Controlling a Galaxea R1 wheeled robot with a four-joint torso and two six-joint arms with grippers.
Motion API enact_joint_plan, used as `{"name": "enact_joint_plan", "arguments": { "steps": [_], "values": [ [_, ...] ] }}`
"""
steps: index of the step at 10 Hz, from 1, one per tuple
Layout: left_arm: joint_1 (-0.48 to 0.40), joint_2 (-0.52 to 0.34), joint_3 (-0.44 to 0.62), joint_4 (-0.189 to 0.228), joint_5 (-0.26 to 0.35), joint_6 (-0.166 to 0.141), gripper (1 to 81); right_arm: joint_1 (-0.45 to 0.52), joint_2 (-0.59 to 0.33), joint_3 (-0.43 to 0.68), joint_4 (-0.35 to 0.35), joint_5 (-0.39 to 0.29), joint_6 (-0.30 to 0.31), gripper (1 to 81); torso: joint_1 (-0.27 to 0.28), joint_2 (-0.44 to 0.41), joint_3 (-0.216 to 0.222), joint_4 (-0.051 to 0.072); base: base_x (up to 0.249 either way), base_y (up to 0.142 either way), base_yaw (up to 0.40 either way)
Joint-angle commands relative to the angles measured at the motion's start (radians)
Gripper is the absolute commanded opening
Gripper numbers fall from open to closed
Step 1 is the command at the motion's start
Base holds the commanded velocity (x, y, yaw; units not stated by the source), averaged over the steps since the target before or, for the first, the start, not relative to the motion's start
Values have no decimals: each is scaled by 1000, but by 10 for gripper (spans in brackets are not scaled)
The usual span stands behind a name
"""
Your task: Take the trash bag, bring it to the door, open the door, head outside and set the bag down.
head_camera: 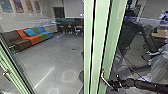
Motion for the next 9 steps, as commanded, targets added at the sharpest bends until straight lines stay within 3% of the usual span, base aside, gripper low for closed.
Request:
{"name": "enact_joint_plan", "arguments": {
  "steps": [1,7,9],
  "values": [
    [-21,1,12,-7,93,4,10,190,-92,-6,-35,-91,-38,811,0,0,0,0,0,0,0],
    [-15,-1,13,-7,93,6,10,415,-288,116,-19,-117,-38,811,2,1,-1,0,0,0,0],
    [-15,1,13,-5,93,6,10,491,-330,143,-23,-172,-40,811,2,1,-1,0,0,0,0]
  ]
}}
